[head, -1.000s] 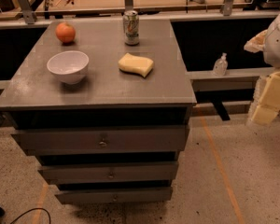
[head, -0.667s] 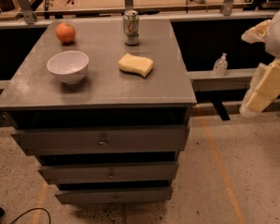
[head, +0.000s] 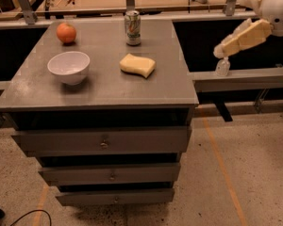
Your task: Move 7up can near orange
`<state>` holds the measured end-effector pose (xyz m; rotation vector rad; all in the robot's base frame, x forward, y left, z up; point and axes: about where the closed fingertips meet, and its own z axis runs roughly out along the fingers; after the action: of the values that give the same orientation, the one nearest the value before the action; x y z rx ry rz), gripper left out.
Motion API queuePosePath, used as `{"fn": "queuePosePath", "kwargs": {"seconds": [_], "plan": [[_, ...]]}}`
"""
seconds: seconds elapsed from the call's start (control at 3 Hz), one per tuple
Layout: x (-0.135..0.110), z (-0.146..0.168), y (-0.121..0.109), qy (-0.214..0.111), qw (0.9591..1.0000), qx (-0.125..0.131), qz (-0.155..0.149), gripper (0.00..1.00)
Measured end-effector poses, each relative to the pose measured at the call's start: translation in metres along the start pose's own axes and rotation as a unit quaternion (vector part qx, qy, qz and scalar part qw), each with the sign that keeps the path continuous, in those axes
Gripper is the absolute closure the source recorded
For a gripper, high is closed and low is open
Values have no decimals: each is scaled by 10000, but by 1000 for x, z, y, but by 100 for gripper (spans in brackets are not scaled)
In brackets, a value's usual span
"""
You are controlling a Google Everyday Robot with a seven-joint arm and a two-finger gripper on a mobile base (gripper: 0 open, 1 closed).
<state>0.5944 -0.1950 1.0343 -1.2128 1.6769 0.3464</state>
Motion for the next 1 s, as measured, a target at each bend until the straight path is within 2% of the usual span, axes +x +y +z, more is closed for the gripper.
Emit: {"fn": "queuePosePath", "kwargs": {"seconds": [0.33, 0.67, 1.0], "plan": [[-53, 45, -42, -1498, 9848, 189, 854, 0], [-54, 39, -57, -1544, 9827, 490, 898, 0], [-60, 53, -52, -1546, 9820, 543, 938, 0]]}}
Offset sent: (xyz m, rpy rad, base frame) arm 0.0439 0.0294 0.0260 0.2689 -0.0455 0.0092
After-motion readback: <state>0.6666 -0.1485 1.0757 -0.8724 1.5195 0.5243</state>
